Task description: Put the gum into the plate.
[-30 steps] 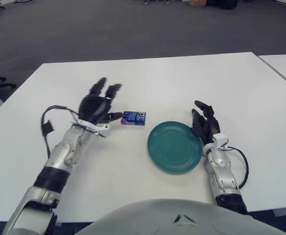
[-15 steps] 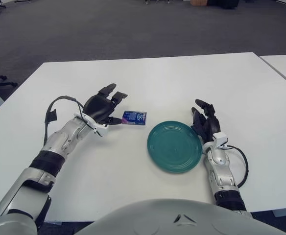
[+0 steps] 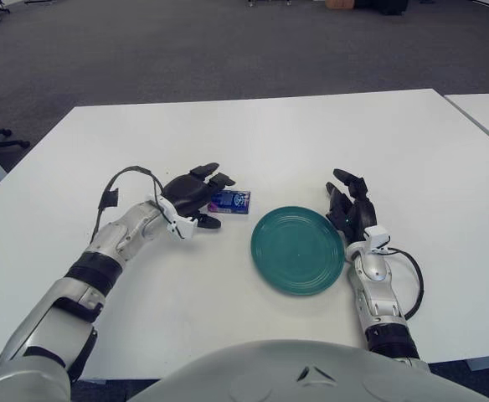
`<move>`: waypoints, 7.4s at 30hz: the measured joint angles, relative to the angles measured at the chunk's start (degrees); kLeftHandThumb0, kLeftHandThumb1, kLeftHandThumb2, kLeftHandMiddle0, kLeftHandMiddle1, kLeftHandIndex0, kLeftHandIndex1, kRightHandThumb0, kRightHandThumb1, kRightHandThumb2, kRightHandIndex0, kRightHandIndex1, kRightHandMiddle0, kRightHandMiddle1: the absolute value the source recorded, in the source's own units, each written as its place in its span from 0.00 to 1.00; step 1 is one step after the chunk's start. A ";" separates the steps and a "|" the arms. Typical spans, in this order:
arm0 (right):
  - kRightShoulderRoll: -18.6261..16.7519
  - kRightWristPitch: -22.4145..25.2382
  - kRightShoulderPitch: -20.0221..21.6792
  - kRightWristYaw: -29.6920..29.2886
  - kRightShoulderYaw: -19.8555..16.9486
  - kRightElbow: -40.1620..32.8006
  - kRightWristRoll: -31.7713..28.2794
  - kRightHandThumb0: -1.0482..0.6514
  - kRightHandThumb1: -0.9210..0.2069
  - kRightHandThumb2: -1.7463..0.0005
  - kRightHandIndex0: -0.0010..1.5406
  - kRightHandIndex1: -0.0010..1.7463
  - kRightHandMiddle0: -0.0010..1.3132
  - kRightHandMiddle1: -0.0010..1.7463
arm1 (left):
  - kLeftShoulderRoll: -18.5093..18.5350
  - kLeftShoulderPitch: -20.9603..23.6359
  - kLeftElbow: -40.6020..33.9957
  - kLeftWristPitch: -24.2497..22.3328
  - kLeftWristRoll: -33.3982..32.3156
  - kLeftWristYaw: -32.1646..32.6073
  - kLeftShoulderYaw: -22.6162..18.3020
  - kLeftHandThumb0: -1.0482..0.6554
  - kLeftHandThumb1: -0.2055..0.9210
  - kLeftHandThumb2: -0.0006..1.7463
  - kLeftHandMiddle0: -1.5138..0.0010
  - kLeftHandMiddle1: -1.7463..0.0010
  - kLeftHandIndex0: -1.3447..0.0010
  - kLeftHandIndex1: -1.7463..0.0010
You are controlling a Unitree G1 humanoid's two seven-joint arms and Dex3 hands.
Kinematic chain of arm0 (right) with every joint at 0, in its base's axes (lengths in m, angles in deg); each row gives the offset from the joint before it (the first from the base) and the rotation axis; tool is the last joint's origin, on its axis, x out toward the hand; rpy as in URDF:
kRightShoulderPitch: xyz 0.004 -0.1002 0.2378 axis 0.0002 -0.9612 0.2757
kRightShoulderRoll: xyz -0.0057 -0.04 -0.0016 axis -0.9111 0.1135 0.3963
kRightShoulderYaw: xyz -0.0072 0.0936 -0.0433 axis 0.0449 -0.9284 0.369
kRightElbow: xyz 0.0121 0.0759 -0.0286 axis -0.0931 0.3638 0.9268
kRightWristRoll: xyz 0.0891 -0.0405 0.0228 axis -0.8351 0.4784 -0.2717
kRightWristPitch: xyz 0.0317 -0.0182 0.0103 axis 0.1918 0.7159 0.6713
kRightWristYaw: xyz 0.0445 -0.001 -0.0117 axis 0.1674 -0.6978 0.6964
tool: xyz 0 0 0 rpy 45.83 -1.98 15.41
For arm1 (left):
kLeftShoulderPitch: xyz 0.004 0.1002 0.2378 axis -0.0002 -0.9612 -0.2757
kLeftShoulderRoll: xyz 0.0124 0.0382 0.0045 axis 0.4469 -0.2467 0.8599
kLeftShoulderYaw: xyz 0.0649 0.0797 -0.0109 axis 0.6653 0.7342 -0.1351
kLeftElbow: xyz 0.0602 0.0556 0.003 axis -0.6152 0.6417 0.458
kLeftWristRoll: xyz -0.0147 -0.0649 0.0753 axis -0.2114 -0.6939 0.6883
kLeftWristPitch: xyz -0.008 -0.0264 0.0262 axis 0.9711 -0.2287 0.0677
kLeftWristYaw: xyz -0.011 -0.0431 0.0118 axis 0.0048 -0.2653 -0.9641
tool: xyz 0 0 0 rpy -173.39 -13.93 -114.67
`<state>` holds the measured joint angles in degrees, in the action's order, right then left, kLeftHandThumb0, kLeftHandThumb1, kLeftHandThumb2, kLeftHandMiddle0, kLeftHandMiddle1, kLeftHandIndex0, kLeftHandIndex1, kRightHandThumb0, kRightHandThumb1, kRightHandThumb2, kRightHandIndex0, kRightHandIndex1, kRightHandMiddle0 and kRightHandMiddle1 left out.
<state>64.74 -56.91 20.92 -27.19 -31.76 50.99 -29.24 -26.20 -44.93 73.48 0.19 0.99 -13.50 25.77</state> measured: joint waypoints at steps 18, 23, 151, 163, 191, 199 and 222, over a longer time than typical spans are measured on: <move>-0.58 -0.06 -1.16 -0.59 0.36 -1.23 0.26 0.28 0.00 0.52 0.34 0.05 0.01 0.52 | -1.93 2.04 1.43 -1.19 -2.78 -6.47 1.29 0.00 1.00 0.17 0.92 1.00 1.00 0.58; -0.62 -0.08 -1.60 -0.66 0.49 -1.65 0.28 0.28 0.00 0.52 0.34 0.04 0.01 0.52 | -2.33 2.58 1.88 -1.10 -3.31 -7.20 1.61 0.00 1.00 0.17 0.92 1.00 1.00 0.57; 0.72 -0.05 -6.39 4.71 -1.41 -6.48 -4.37 0.29 0.00 0.50 0.27 0.02 0.00 0.48 | -15.49 -7.38 -32.50 -10.44 -13.76 -15.51 6.10 0.66 0.42 0.77 0.59 0.00 0.65 0.09; 0.74 1.44 -6.37 2.63 0.10 -7.98 -1.76 0.30 0.00 0.51 0.26 0.01 0.00 0.47 | -13.79 -7.58 -32.13 -10.99 -17.51 -22.41 6.79 0.02 0.97 0.09 0.99 0.95 1.00 0.94; 1.40 4.66 -6.74 1.64 2.06 -11.01 0.95 0.29 0.00 0.50 0.29 0.04 0.00 0.50 | -14.43 -7.48 -29.45 -6.07 -23.08 -20.63 3.19 0.00 0.97 0.03 1.00 1.00 1.00 1.00; 0.94 5.75 -6.81 0.57 2.21 -11.58 0.92 0.29 0.00 0.54 0.35 0.07 0.02 0.52 | -14.19 -7.51 -30.01 -10.69 -30.31 -22.90 -1.46 0.00 0.98 0.02 1.00 1.00 1.00 1.00; -0.94 13.77 -10.26 -1.42 4.04 -19.14 1.46 0.31 0.00 0.58 0.36 0.11 0.06 0.52 | -32.82 -28.33 -28.68 -25.49 -57.47 -4.94 -22.92 0.00 1.00 0.56 0.74 0.95 0.92 0.46</move>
<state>63.81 -43.14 10.66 -28.61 -27.71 31.85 -27.78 -59.02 -73.26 44.80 -25.30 -56.48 -18.45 2.85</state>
